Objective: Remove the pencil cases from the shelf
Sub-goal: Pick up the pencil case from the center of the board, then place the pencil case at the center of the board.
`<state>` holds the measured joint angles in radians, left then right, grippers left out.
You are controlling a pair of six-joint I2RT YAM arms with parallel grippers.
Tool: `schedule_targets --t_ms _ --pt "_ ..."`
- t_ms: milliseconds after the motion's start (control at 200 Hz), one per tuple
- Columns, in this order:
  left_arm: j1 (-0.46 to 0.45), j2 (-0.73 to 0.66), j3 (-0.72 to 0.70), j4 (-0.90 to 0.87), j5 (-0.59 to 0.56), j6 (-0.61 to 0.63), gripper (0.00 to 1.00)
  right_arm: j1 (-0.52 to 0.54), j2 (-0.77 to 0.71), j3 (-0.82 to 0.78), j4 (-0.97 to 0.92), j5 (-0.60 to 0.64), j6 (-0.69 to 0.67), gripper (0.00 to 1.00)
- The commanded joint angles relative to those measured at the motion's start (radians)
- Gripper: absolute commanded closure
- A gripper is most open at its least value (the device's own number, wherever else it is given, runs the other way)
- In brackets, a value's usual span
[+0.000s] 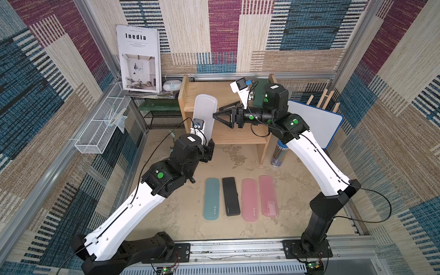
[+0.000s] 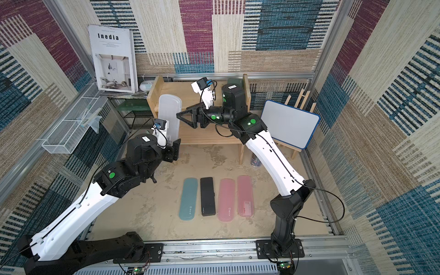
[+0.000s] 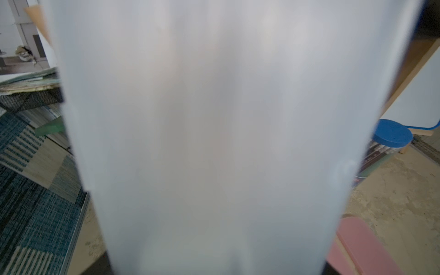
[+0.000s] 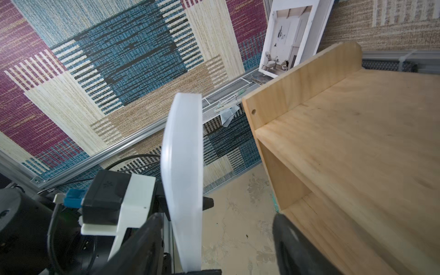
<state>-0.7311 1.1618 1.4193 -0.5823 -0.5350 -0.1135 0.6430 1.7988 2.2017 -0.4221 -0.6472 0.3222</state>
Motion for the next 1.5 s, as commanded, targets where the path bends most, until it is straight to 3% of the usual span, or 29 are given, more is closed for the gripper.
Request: schedule_targets --t_ms 0,240,626,781,1152,1342,1493 --pt "0.000 -0.033 -0.068 -0.163 -0.062 -0.225 0.29 -0.027 -0.030 -0.008 0.005 0.003 -0.014 0.01" --pt "-0.022 -0.162 -0.388 -0.292 0.053 -0.658 0.30 -0.116 -0.102 -0.076 0.008 0.019 -0.051 0.01" --pt "-0.031 -0.048 -0.687 -0.277 0.136 -0.903 0.26 -0.153 -0.128 -0.161 0.035 0.009 -0.060 0.01" --pt "-0.031 -0.025 -0.812 -0.127 0.174 -0.926 0.25 -0.179 -0.119 -0.147 0.034 -0.011 -0.061 0.01" --pt "-0.013 0.070 -0.872 -0.035 0.169 -0.835 0.09 -0.205 -0.117 -0.163 0.036 -0.030 -0.051 0.01" --pt "-0.001 0.124 -0.826 -0.048 0.152 -0.789 0.01 -0.209 -0.125 -0.169 0.026 -0.021 -0.058 0.01" --pt "0.005 0.089 -0.670 -0.201 0.074 -0.752 0.00 -0.210 -0.121 -0.162 0.030 -0.027 -0.052 0.01"
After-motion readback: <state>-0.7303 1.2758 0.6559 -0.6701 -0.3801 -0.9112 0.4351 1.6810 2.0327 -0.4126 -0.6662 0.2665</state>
